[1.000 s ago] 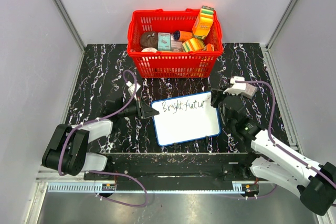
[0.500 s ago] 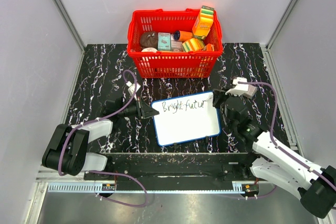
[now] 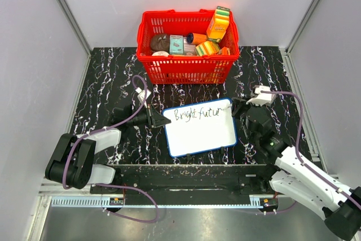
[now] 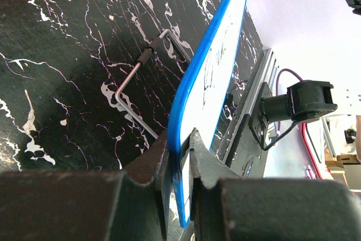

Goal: Write a sentence on the whiteboard

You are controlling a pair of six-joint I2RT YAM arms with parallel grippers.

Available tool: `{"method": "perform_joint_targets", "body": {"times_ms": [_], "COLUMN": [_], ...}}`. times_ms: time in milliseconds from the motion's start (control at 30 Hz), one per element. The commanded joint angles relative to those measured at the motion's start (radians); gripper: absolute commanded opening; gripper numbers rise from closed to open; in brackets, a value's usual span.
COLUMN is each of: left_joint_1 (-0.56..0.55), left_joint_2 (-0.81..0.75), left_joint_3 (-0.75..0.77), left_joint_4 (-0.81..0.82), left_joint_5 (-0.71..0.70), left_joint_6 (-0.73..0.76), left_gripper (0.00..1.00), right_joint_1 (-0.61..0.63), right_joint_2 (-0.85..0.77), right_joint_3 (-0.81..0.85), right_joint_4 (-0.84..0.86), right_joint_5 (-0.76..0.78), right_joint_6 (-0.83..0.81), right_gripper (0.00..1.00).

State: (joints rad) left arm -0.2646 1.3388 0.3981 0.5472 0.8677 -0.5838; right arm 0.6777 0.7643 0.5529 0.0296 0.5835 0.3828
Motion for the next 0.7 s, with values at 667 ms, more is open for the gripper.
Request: {"method": "perform_joint_targets", "body": {"times_ms": [667], "left_joint_1": [0.005], "left_joint_2": [0.031], "left_joint_3": [0.007], "left_joint_4": [-0.038], "left_joint_5": [-0.119], "left_joint_6": [0.116], "left_gripper": [0.0], "right_joint_1": [-0.007], "right_joint_2": [0.052], "right_joint_3": [0.015], "right_joint_4": [0.036], "right_joint_5": [-0.011], "right_joint_6": [0.019], "right_gripper": [0.0]}}
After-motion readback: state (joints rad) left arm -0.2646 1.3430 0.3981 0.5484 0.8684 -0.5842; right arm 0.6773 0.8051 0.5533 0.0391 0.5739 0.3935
